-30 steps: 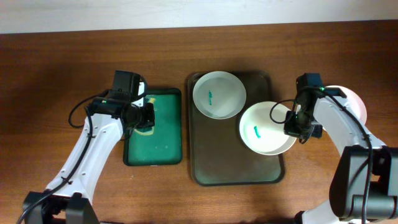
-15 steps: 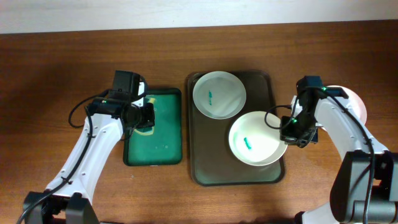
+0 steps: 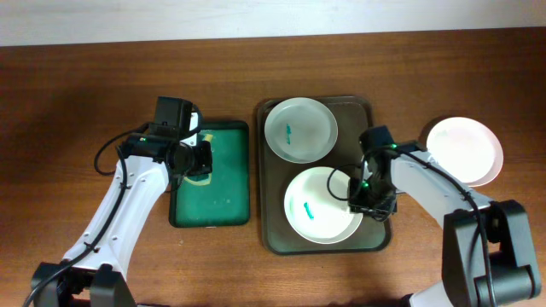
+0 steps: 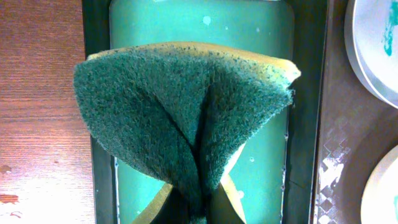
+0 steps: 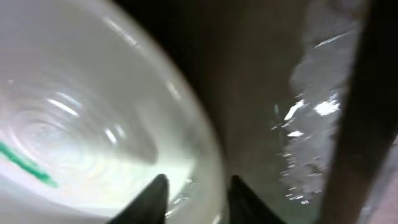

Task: Clean dirty plates on tray and stack at the side
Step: 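Slide the plate down to the lower part of the dark tray, then release the plate and raise the right gripper to the right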

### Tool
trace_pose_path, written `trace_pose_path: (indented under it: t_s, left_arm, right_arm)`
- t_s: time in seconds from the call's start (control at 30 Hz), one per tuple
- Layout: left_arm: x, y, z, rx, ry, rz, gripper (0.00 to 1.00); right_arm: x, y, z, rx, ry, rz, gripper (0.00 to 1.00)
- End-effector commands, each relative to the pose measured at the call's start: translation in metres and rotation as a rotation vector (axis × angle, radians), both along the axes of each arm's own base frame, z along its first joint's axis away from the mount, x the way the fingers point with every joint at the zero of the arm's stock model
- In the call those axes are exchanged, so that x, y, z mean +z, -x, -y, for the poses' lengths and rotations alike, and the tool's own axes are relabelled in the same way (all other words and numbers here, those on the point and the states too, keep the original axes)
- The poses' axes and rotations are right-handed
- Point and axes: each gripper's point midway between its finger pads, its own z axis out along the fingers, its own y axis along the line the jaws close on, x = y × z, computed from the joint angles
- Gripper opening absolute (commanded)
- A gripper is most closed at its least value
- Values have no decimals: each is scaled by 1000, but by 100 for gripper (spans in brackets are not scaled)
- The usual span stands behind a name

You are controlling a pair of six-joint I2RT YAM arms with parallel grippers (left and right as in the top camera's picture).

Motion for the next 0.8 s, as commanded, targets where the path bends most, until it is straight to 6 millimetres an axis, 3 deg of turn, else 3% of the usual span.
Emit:
trace_pose_path:
  t_s: [0.0, 0.2, 0.37, 0.53, 0.57, 0.67, 0.77]
  left_arm:
    - [9, -1, 0, -17, -5, 31, 0]
    - [9, -1, 0, -17, -5, 31, 0]
    - [8, 1, 0, -17, -6, 22, 0]
    - [8, 1, 0, -17, -6, 22, 0]
    - [8, 1, 0, -17, -6, 22, 0]
    - [8, 1, 0, -17, -6, 22, 0]
    - [8, 1, 0, -17, -6, 22, 0]
  right_arm:
    - [6, -2, -6, 4, -26, 12, 46]
    - [47, -44, -13, 156, -54, 149, 53]
    - [35, -39, 15, 172, 104, 135, 56]
    - [6, -28, 16, 172, 97, 130, 56]
    - [2, -27, 14, 171, 81, 136, 53]
    - [-1, -25, -5, 162, -30, 144, 10]
    - [4, -24, -23, 136, -137, 134, 8]
